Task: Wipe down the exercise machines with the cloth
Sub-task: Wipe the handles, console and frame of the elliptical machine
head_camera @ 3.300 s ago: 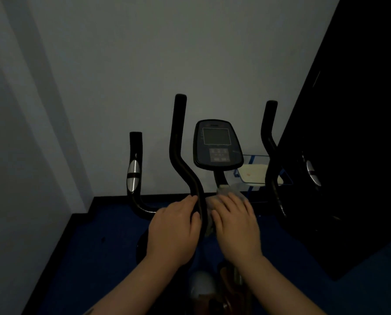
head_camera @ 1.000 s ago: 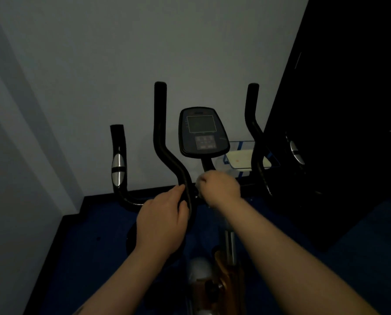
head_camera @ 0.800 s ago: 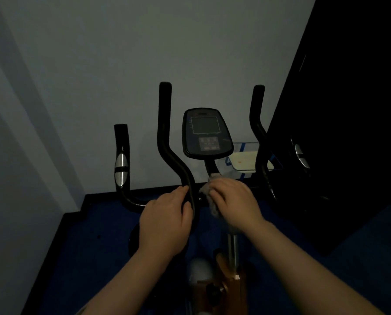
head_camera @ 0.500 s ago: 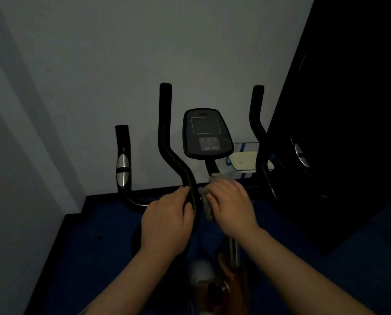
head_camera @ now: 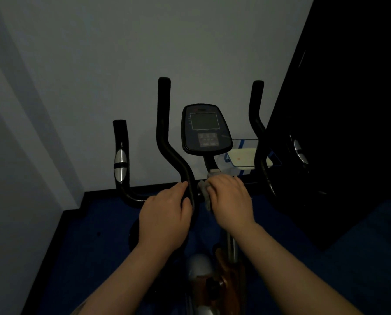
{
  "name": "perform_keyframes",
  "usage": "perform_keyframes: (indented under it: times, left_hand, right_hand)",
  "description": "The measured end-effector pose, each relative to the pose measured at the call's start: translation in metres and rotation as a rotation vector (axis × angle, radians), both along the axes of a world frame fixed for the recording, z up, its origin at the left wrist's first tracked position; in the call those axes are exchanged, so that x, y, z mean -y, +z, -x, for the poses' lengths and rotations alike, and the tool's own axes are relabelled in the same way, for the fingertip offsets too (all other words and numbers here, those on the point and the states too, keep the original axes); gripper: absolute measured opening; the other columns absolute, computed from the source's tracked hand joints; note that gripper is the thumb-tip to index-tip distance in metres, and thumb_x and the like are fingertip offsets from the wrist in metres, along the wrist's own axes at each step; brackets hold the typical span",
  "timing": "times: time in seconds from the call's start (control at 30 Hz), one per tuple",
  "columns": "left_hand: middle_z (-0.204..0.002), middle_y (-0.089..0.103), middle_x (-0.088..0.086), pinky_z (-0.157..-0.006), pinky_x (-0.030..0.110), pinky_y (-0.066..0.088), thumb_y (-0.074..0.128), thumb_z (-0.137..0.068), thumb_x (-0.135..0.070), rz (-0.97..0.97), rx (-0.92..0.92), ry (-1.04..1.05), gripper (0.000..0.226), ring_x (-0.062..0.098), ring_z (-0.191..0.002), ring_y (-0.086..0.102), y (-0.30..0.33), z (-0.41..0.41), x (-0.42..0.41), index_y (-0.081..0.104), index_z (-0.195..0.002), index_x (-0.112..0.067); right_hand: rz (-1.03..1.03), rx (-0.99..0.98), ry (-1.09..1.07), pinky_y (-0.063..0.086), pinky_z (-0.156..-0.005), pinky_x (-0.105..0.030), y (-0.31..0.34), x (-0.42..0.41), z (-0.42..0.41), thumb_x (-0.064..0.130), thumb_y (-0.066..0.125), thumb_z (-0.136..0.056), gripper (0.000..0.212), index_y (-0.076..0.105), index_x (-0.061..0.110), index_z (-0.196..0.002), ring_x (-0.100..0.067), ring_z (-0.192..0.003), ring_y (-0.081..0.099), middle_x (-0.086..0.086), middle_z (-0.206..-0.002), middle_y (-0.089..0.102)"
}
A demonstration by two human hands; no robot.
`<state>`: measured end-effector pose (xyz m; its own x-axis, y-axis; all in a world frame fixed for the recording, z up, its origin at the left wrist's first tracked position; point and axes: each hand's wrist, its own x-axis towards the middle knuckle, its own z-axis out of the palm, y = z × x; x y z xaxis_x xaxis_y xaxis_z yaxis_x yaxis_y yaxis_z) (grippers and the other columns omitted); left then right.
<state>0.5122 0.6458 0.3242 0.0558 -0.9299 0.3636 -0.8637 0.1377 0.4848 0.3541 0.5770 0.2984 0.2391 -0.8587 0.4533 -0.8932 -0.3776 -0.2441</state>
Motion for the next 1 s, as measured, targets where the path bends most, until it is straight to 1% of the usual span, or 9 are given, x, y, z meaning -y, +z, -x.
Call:
perform_keyframes:
  times: [0.07,0.17,0.27,0.37,0.47,0.6,0.67,0.9,1.0]
  left_hand:
    - [-0.127,0.063,-0.001,-0.081,0.024,0.033,0.047,-0.098,-0.026,0.005,0.002,-0.008,0.041,0.015,-0.106,0.060,-0.001,0.000,-0.001,0.051,-0.138,-0.020]
    - [-0.127,0.063,-0.003,-0.082,0.023,0.035,0.045,-0.098,-0.028,0.003,-0.006,-0.009,0.041,0.013,-0.107,0.059,-0.001,-0.001,-0.001,0.051,-0.138,-0.021]
    - [-0.125,0.064,-0.003,-0.082,0.023,0.034,0.043,-0.098,-0.028,0.000,-0.002,-0.006,0.041,0.013,-0.106,0.059,-0.001,0.000,0.000,0.052,-0.137,-0.021]
    - [-0.121,0.067,0.000,-0.079,0.027,0.038,0.045,-0.097,-0.026,0.004,0.023,0.003,0.039,0.017,-0.101,0.063,-0.002,0.001,0.001,0.057,-0.133,-0.018]
    - [-0.116,0.069,0.002,-0.075,0.027,0.039,0.048,-0.095,-0.024,0.005,0.021,0.007,0.037,0.019,-0.095,0.065,-0.001,0.000,-0.001,0.060,-0.130,-0.016]
    - [-0.119,0.067,0.002,-0.075,0.027,0.036,0.051,-0.096,-0.024,-0.004,0.023,-0.005,0.037,0.019,-0.098,0.063,0.000,0.001,-0.001,0.057,-0.132,-0.018]
    - [-0.119,0.067,0.003,-0.076,0.029,0.039,0.047,-0.096,-0.026,-0.004,0.036,-0.004,0.038,0.020,-0.099,0.064,-0.001,0.001,0.000,0.057,-0.132,-0.017]
    - [-0.115,0.069,0.002,-0.074,0.026,0.039,0.047,-0.094,-0.027,0.015,0.032,0.002,0.039,0.018,-0.093,0.065,0.000,0.000,-0.001,0.060,-0.129,-0.016]
    - [-0.113,0.069,0.002,-0.074,0.026,0.036,0.050,-0.095,-0.024,0.012,0.034,0.011,0.036,0.019,-0.093,0.064,-0.002,0.001,0.001,0.059,-0.129,-0.016]
  right_hand:
    - [0.017,0.048,-0.058,0.019,-0.107,-0.027,-0.010,-0.016,-0.001,0.018,0.046,-0.095,0.024,0.063,0.019,-0.112,-0.020,-0.119,0.050,0.002,-0.119,0.059]
    - [-0.012,0.120,-0.135,0.008,-0.119,-0.037,-0.032,-0.057,0.006,0.020,0.041,-0.099,0.046,0.039,0.024,-0.144,-0.017,-0.146,0.017,0.002,-0.157,0.027]
    - [-0.108,0.310,-0.200,0.016,-0.120,-0.040,-0.034,-0.061,0.017,0.030,0.022,-0.103,0.046,0.027,0.032,-0.149,-0.008,-0.145,0.017,0.011,-0.159,0.014]
    - [-0.139,0.492,-0.218,0.023,-0.117,-0.033,-0.022,-0.040,0.022,0.021,0.032,-0.104,0.044,0.034,0.029,-0.148,-0.010,-0.141,0.025,0.008,-0.156,0.026]
    - [-0.100,0.493,-0.148,0.015,-0.119,-0.028,-0.028,-0.056,0.016,0.010,0.033,-0.102,0.049,0.033,0.029,-0.147,-0.006,-0.146,0.012,0.011,-0.159,0.015]
    - [-0.103,0.431,-0.095,0.008,-0.119,-0.031,-0.036,-0.066,0.009,0.050,0.021,-0.101,0.053,0.020,0.032,-0.150,-0.005,-0.148,-0.003,0.013,-0.162,0.002]
    - [-0.111,0.402,-0.140,0.013,-0.119,-0.032,-0.023,-0.039,0.006,0.059,0.027,-0.098,0.060,0.027,0.028,-0.150,-0.006,-0.147,0.002,0.009,-0.161,0.010]
    - [0.003,0.251,-0.088,0.023,-0.115,-0.033,-0.026,-0.039,0.017,0.027,0.046,-0.101,0.041,0.046,0.019,-0.141,-0.018,-0.144,0.023,0.000,-0.153,0.034]
    - [-0.058,0.327,-0.125,0.037,-0.099,-0.028,-0.010,-0.008,0.012,0.024,0.045,-0.100,0.029,0.061,0.014,-0.123,-0.021,-0.123,0.047,-0.004,-0.128,0.057]
